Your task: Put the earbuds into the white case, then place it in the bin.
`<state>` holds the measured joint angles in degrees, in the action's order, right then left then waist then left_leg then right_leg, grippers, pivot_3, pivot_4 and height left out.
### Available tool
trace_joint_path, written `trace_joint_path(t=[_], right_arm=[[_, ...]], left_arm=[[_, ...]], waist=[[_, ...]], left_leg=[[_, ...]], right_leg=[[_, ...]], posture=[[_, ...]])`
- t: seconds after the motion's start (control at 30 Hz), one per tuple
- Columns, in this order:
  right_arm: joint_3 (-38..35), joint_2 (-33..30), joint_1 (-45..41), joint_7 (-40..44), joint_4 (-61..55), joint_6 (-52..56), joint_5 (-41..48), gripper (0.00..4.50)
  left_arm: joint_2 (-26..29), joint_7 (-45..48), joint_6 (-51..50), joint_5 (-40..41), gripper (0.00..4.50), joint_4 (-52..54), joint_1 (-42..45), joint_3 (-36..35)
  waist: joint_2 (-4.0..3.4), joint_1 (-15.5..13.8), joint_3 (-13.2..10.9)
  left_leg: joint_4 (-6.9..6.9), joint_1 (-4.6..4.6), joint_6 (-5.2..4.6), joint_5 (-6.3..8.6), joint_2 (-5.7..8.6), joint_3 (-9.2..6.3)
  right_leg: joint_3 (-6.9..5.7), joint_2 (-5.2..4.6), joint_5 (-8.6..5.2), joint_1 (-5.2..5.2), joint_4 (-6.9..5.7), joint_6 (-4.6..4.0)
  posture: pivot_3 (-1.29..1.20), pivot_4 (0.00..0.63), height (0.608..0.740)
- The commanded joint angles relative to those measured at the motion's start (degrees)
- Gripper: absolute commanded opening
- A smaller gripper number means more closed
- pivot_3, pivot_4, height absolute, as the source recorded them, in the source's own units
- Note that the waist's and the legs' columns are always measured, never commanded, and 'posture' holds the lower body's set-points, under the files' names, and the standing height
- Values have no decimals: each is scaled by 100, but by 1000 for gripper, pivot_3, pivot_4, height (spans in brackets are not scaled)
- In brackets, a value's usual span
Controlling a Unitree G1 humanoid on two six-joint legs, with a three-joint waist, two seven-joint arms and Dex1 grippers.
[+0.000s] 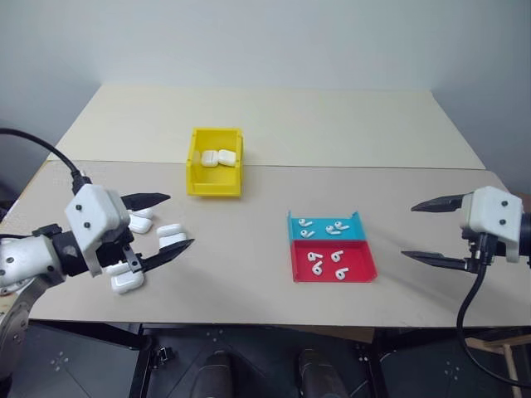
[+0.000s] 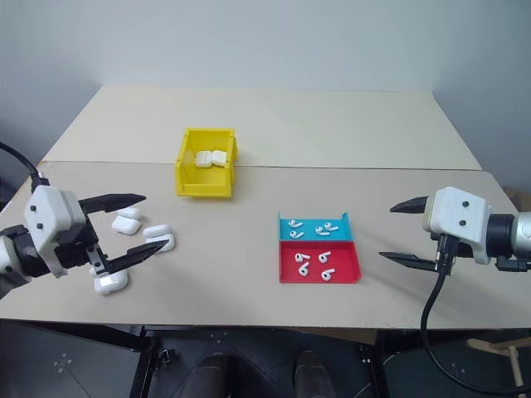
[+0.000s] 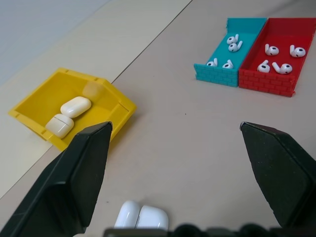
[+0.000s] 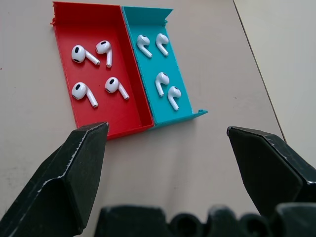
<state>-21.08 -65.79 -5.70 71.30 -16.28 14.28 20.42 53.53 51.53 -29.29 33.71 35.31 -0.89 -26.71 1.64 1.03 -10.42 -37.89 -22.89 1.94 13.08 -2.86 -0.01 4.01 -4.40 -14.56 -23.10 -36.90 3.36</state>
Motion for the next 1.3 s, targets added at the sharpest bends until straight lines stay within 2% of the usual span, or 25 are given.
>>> trace_joint_path(t=[0.03, 0.37, 0.5, 0.63, 0.77, 0.87, 0.97, 1.07, 1.13, 1.3], right_arm=[[-176, -143, -28, 20, -94, -67, -5, 4465], [-57, -194, -137, 30, 1, -108, -25, 4465], [-8, -196, -175, 37, 43, -124, -19, 4465], [25, -213, -269, 13, 48, -95, -17, 4465], [-170, -156, 25, 59, -135, -23, 23, 4465], [-212, -65, 281, -2, -252, 2, -6, 4465], [-139, 20, 369, -72, -354, 61, 56, 4465], [35, 47, 300, -151, -323, 38, 7, 4465], [149, 49, 197, -193, -255, 33, -20, 4465], [348, 93, 82, -254, -167, 14, -46, 4465]], left_arm=[[61, 3, 11, 71, 4500, 150, 10, -95], [-47, -356, -88, 8, 4500, 342, -55, -146], [20, -1019, -500, -417, 4500, 579, -48, -23], [258, -1618, -1651, -348, 4500, 653, 195, -201], [1035, -1927, -3631, -90, 4500, 224, 1001, -2], [1530, -1902, -4641, 51, 4500, -278, 1575, 274], [2004, -1610, -5071, 162, 4500, -1101, 2242, 750], [2248, -1446, -5460, 38, 4500, -2271, 3450, 1705], [2304, -1266, -5568, -160, 4500, -3054, 4258, 2474], [2184, -427, -5153, -840, 4500, -4594, 5555, 4148]], waist=[[0, 2, 0], [0, 0, 0], [0, -2, 0], [1, 0, 0], [5, -14, -2], [8, -6, -1], [10, 1, -3], [13, 8, -3], [15, 13, -2], [16, 9, -2]], left_leg=[[0, 0, 0, 0, 0, 0], [0, 0, 0, 0, 0, 0], [0, 0, 0, 0, 0, 0], [0, 1, 0, 0, 0, 0], [0, 0, 0, 0, 1, -2], [0, -2, 0, 0, 3, -4], [0, -3, 0, 0, 2, -4], [0, 2, 0, 0, 3, -4], [0, 1, 0, 0, 4, -5], [1, -14, 0, 0, 5, -4]], right_leg=[[0, 0, 0, 0, 0, 0], [0, 0, 0, 0, 0, 0], [0, 0, 0, 0, 0, 0], [0, 0, 0, 0, -1, 0], [-1, 1, -1, -2, -4, 1], [-2, -1, -3, -3, -3, 4], [-2, 0, -2, -4, -2, 4], [-2, 1, -3, -4, -10, 3], [-2, 3, -3, -2, -9, 3], [-2, 3, -4, -16, -6, 3]], posture=[[0, 150, 740], [0, 150, 740], [0, 150, 740], [0, 150, 740], [0, 150, 740], [0, 150, 740], [0, 150, 740], [0, 150, 740], [0, 150, 740], [0, 150, 740]])
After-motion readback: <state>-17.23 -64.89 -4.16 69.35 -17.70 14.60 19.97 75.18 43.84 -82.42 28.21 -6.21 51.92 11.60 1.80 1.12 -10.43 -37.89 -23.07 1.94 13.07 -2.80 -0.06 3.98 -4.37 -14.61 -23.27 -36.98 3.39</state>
